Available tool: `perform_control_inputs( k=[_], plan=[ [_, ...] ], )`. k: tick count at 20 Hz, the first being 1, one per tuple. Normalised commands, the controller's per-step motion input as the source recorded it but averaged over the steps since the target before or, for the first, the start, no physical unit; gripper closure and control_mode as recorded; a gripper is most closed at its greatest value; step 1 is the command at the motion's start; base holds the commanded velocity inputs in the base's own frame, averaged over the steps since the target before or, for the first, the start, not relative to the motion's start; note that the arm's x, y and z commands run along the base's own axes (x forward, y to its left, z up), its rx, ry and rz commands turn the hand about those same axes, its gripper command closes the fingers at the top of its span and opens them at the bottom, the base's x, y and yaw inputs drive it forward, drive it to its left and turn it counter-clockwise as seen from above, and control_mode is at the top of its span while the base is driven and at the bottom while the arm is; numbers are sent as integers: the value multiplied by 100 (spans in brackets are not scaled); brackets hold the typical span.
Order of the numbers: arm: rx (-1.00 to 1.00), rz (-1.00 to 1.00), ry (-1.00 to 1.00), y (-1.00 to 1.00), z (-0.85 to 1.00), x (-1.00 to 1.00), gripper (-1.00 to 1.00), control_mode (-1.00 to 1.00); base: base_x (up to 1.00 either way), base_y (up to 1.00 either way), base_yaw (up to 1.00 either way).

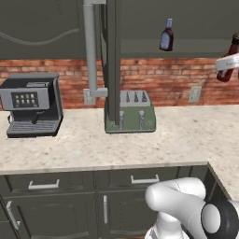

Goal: Pick the condiment bottle and condiment bottle from the counter and place them in the cabinet.

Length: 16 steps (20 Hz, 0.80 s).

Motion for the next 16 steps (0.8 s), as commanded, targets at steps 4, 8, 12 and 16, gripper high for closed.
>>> perform_control_inputs(
  k=[4,8,12,16],
  plan=[
    [0,0,-1,-5,22,4,100,-100,0,0,0],
    [0,0,-2,-4,18,10,100,-100,0,0,0],
    [0,0,-1,-1,9,17,100,-100,0,0,0],
    [0,0,0,-3,4,20,100,-100,0,0,0]
  ],
)
